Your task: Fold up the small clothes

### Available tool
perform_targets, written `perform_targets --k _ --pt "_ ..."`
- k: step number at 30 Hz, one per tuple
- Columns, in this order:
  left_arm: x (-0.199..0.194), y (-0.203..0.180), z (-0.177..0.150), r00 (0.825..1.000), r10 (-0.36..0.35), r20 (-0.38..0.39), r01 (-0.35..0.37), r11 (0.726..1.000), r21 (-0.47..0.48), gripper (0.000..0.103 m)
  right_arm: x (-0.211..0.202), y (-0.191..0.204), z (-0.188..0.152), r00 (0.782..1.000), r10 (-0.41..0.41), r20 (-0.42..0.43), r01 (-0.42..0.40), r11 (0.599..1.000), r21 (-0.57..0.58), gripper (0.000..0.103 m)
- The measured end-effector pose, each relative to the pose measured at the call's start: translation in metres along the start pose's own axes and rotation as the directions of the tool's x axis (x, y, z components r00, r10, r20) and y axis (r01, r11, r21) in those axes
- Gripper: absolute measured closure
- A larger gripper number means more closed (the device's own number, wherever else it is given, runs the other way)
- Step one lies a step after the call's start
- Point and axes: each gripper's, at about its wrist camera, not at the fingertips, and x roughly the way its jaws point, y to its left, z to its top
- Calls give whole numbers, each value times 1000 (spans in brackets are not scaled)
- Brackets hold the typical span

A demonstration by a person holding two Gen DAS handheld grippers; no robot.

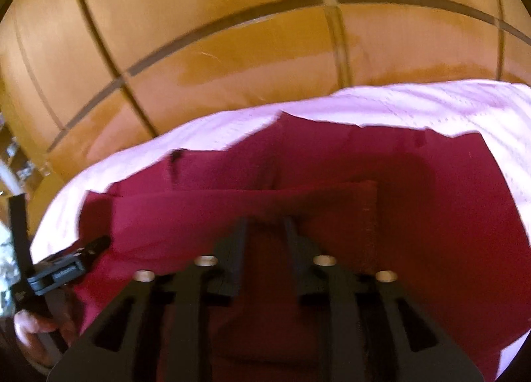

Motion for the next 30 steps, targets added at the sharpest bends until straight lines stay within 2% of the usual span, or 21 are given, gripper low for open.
perform_targets --k 1,4,6,8,11,14,16,21,22,23,25,26,27,28,29,30 --pt "-5 2 0 1000 -12 6 12 1000 -7 2 -7 4 2 1000 12 12 -11 1000 -16 45" --pt "-21 8 9 998 -17 63 20 998 -57 2 -19 10 18 999 20 49 -17 998 -63 45" --pt "-30 5 23 994 -43 102 52 995 -90 2 -14 8 36 999 -14 45 18 997 -74 45" --pt "-32 -4 36 992 -42 119 52 995 -80 2 -2 4 54 997 -60 42 64 994 -91 45" --pt "-19 -32 57 995 -60 80 60 998 3 2 20 -4 77 995 -103 13 104 991 -88 45" --pt "16 -65 72 994 -107 -29 109 991 76 2 50 -12 92 992 -108 -64 104 992 -68 45" --pt "35 -76 76 992 -107 -64 114 987 116 2 67 -14 96 987 -121 -107 113 991 -77 45" --pt "65 -102 89 995 -66 -81 84 968 235 2 81 -25 93 986 -118 -120 107 990 -94 44" --pt "72 -108 88 996 -49 -80 70 955 287 2 83 -24 90 987 -117 -112 106 989 -106 48" --pt "76 -108 85 995 -49 -88 73 952 296 2 83 -23 88 986 -130 -107 116 985 -125 55" --pt "77 -104 84 994 -76 -81 95 956 277 2 84 -17 84 980 -180 -88 164 973 -162 84" --pt "76 -103 84 993 -87 -77 105 956 274 3 82 -17 83 981 -179 -75 165 973 -163 92" --pt "74 -102 83 992 -105 -68 120 954 276 15 79 -16 83 983 -173 -66 161 974 -161 96" --pt "68 -100 82 990 -134 -47 142 948 285 33 75 -17 83 984 -170 -47 161 975 -154 98" --pt "61 -101 79 987 -159 -24 158 940 301 44 68 -18 83 987 -163 -8 161 977 -142 98" --pt "57 -99 75 985 -172 -9 166 934 315 65 60 -19 82 987 -157 31 160 978 -134 98"
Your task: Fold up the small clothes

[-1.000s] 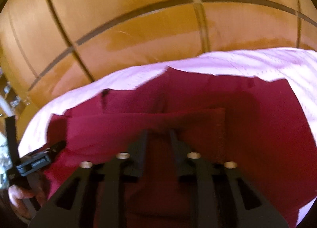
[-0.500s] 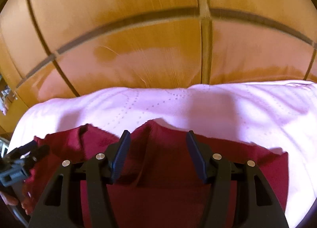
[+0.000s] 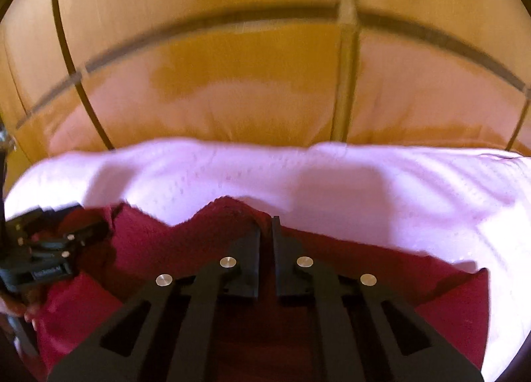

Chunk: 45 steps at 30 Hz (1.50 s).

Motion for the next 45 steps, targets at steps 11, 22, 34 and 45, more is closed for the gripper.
perform_targets --k 11,22,34,45 --pt "3 -1 -4 997 53 48 -52 999 -11 78 29 -2 -4 992 -71 -105 73 997 10 98" --pt "-15 17 -8 983 180 20 -175 975 -138 5 29 1 -6 992 -92 -84 92 996 -6 93" --pt "-136 53 -123 987 115 108 -76 946 -316 2 -117 -39 -21 992 2 125 -20 989 146 37" --pt "-171 57 -216 999 13 37 3 913 -408 2 -235 -74 -130 988 134 82 -147 973 177 37"
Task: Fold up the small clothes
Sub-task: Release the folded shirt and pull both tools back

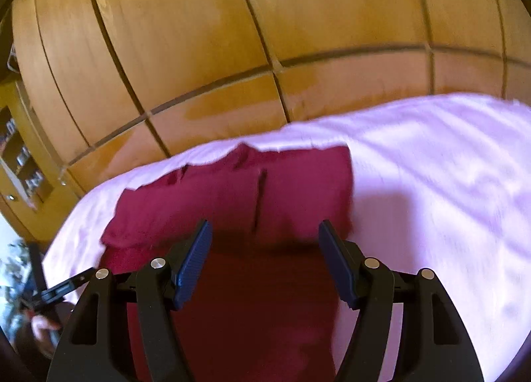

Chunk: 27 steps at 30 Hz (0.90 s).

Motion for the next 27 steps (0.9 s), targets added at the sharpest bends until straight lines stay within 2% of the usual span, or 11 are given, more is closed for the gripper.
perform_targets --k 3,8,12,13,20,23,27 --pt "-11 4 -14 999 -29 -13 30 999 38 2 -23 -14 -21 999 22 -25 -21 999 37 37" --pt "-27 8 -34 997 -73 -29 76 990 122 2 -45 -25 -55 998 22 -63 -20 999 34 37" --pt "-40 13 -45 994 -103 -37 107 984 141 2 -57 -32 -83 996 36 -87 -30 997 68 42" --pt "-44 15 -47 992 -115 -41 120 982 143 2 -60 -34 -89 995 37 -89 -30 996 82 46" --pt "-60 29 -57 977 -205 -51 209 975 75 2 -68 -54 -124 993 65 -99 -43 976 213 48" --pt "-66 35 -60 961 -270 -57 272 962 33 2 -70 -54 -131 992 65 -109 -40 976 214 48" --pt "-70 39 -66 951 -300 -77 304 952 36 2 -74 -56 -136 992 71 -104 -46 972 229 48"
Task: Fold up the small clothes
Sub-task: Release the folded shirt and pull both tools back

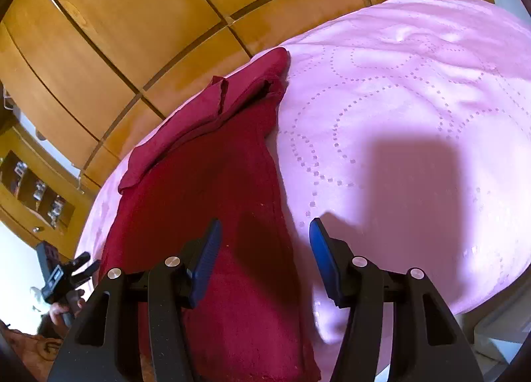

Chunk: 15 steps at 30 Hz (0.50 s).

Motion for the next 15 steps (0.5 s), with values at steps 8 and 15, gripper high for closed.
perform_targets --k 8,15 --pt "-10 9 -14 986 -153 -60 152 988 -28 3 -4 -13 -11 997 80 -10 -79 994 80 63" --pt "-17 27 -27 964 -257 -63 248 960 -126 22 3 -11 -27 981 184 -70 -175 978 111 63"
